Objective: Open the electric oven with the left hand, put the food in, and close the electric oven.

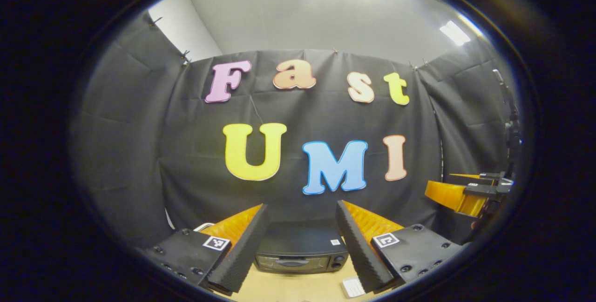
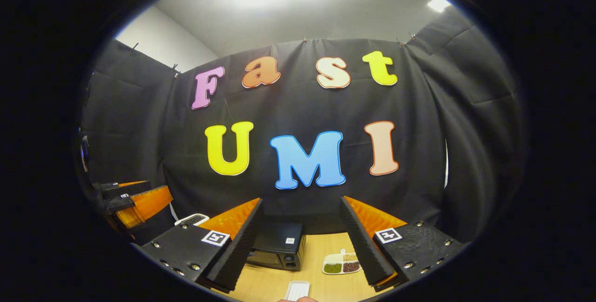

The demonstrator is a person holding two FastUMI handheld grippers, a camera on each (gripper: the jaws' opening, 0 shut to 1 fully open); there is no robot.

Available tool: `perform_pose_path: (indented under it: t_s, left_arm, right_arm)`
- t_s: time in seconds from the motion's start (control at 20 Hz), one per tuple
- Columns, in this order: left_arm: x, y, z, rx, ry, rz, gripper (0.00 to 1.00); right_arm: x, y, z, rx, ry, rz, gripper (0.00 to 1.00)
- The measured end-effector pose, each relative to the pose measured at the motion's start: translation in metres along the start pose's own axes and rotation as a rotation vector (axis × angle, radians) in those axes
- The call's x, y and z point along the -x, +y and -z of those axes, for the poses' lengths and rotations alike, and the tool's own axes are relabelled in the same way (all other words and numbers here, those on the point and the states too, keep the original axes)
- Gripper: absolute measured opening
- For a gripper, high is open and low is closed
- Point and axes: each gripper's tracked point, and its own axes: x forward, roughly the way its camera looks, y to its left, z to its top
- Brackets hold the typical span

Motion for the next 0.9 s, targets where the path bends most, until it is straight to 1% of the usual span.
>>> perform_pose_path:
  t_s: [0.05, 0.1, 0.15, 0.2, 0.35, 0.4, 0.45, 0.5, 0.55, 0.65, 0.7, 0.8, 0.9]
  left_arm:
    - [0.008, -0.005, 0.001, 0.005, 0.009, -0.003, 0.96]
    - [0.013, -0.009, 0.001, 0.005, 0.01, -0.006, 0.96]
    - [0.015, -0.011, 0.002, 0.002, 0.014, -0.007, 0.92]
    - [0.016, -0.013, 0.001, -0.005, 0.014, -0.005, 1.0]
    - [0.013, -0.014, -0.001, -0.008, 0.008, 0.014, 1.0]
    - [0.013, -0.01, 0.0, -0.009, 0.003, 0.017, 0.96]
    - [0.013, -0.002, 0.0, -0.017, 0.0, 0.014, 0.98]
    - [0.016, 0.009, 0.001, -0.024, 0.001, 0.0, 1.0]
    - [0.018, 0.017, 0.002, -0.018, -0.005, -0.01, 0.98]
    - [0.015, 0.019, 0.002, 0.015, -0.011, 0.021, 0.95]
    - [0.015, 0.02, 0.007, 0.022, -0.008, 0.038, 1.0]
    - [0.012, 0.025, 0.007, 0.023, -0.011, 0.057, 1.0]
    - [0.013, 0.024, 0.007, 0.033, -0.026, 0.08, 0.92]
  right_arm:
    - [0.002, -0.003, -0.002, -0.009, -0.006, -0.006, 0.98]
    - [0.004, -0.008, -0.003, -0.008, -0.008, 0.0, 0.98]
    - [0.007, -0.014, -0.002, -0.003, -0.003, 0.011, 0.98]
    - [0.011, -0.018, -0.003, -0.004, -0.003, 0.017, 0.98]
    - [0.019, -0.026, -0.011, -0.001, -0.027, 0.049, 0.98]
    - [0.021, -0.027, -0.01, 0.001, -0.032, 0.062, 0.98]
    - [0.022, -0.025, -0.009, 0.004, -0.035, 0.073, 0.98]
    - [0.023, -0.021, -0.004, 0.005, -0.027, 0.077, 0.98]
    - [0.024, -0.015, -0.001, 0.007, -0.02, 0.079, 0.98]
    - [0.026, -0.006, -0.002, 0.015, -0.024, 0.087, 0.98]
    - [0.028, -0.002, -0.003, 0.019, -0.027, 0.095, 0.98]
    - [0.031, 0.011, -0.004, 0.018, -0.04, 0.089, 0.98]
    - [0.033, 0.03, 0.001, 0.0, -0.035, 0.039, 0.98]
